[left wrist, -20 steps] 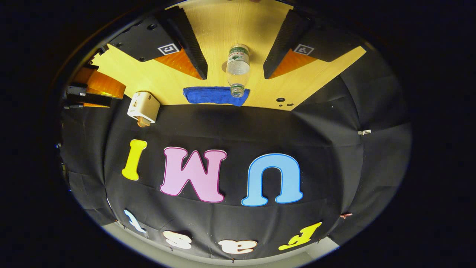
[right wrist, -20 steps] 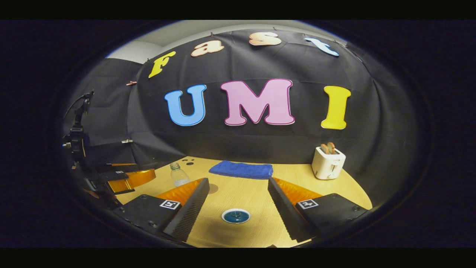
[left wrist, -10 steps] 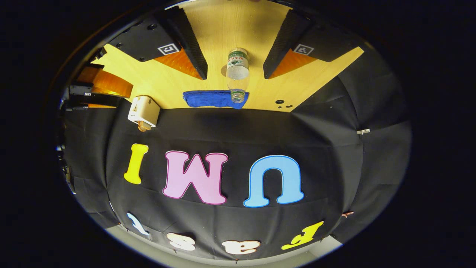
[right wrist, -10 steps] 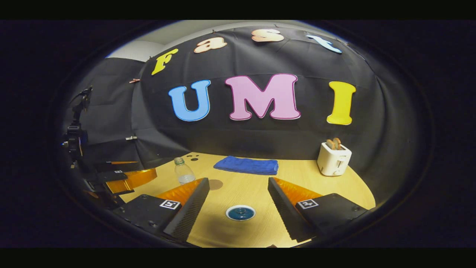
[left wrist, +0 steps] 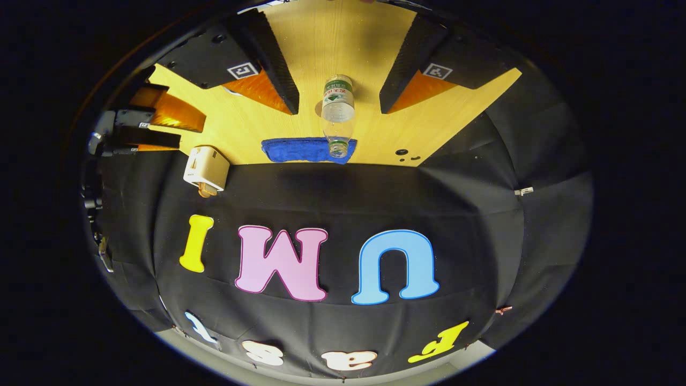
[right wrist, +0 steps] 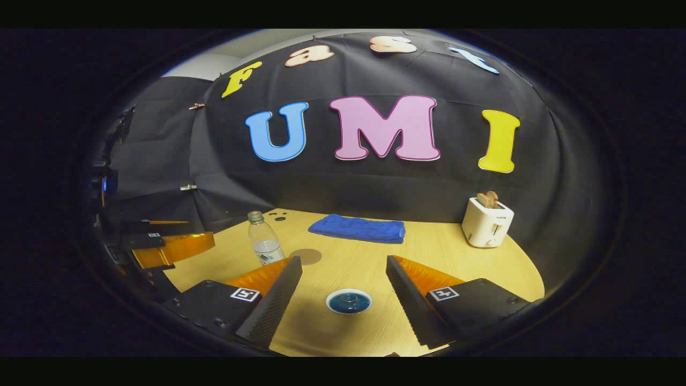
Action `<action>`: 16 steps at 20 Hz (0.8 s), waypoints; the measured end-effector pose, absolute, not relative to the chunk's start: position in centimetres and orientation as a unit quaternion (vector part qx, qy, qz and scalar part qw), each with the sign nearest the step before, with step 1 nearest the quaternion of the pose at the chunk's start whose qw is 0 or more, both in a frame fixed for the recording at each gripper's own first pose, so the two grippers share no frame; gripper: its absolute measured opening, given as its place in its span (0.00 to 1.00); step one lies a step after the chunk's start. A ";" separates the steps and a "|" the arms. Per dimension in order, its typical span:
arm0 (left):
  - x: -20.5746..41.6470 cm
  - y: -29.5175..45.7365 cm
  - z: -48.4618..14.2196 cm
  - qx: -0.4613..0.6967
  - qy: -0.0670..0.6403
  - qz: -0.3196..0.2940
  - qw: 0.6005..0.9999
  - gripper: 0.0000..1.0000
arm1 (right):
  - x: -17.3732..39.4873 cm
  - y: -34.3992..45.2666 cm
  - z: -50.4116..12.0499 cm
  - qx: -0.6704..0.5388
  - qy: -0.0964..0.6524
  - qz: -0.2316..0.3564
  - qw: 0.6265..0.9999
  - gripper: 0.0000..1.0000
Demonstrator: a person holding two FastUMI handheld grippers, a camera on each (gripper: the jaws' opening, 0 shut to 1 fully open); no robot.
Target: Open the teacup lid with one hand, grasp the water bottle and pour water into the teacup with the other hand; after pouring, place the water bottle on the coaster and then close the teacup lid.
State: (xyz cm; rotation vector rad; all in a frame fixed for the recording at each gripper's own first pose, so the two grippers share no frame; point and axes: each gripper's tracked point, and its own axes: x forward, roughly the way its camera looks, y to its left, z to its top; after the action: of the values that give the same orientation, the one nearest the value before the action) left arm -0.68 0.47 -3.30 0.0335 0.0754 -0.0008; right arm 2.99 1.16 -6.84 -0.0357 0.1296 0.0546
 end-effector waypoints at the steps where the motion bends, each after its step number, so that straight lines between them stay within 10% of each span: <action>1: -0.4 0.5 -3.8 0.016 0.043 -0.001 0.999 0.95 | 3.6 1.0 -7.8 -0.018 0.073 0.025 0.997 0.98; 16: 5.4 1.4 -11.0 -0.001 0.099 -0.016 0.995 0.95 | 9.3 -0.4 -20.1 -0.045 0.173 -0.005 0.984 0.85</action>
State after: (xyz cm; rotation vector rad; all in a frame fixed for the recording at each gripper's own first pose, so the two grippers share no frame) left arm 5.42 1.42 -10.97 -0.0018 0.1982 -0.0320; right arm 9.29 -0.36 -20.11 -0.0914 0.3487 -0.0097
